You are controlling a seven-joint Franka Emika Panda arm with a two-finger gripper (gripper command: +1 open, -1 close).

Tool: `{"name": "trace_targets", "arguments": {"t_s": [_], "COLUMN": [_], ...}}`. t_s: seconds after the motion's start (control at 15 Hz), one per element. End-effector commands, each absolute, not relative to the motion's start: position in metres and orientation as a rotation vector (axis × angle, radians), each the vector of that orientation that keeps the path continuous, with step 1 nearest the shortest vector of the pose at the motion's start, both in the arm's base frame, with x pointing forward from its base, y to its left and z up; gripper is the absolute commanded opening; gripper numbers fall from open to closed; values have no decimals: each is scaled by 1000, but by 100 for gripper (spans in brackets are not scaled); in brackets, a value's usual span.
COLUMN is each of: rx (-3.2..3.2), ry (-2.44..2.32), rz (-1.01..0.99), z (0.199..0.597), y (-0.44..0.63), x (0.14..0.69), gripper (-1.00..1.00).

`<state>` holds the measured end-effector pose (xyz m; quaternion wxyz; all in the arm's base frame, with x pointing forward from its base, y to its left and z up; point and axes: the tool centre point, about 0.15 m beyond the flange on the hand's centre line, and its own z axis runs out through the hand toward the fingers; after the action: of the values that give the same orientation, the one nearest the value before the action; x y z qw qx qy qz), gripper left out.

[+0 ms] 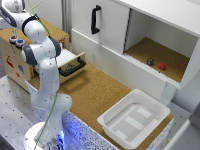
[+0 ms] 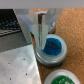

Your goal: Toggle the blue light switch to turn on the blue light

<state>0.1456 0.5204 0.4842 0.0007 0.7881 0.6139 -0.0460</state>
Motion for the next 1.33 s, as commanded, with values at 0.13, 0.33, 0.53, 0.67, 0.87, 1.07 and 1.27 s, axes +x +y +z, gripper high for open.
{"name": "trace_targets", "arguments": {"t_s": [0.13, 0.33, 0.53, 0.67, 0.87, 1.07, 1.27], "rx": [2559, 2545, 2575, 2564, 2500, 2460, 2473], "ry": [1889, 1903, 1834, 1787, 1766, 1780, 1793], "rz": [-109, -168, -87, -6, 85, 99, 82], "z": [435, 422, 457, 496, 546, 561, 553], "y": [512, 515, 503, 495, 493, 498, 503], "x": [159, 154, 150, 148, 147, 146, 144], "gripper": [-100, -100, -100, -100, -100, -100, -100]}}
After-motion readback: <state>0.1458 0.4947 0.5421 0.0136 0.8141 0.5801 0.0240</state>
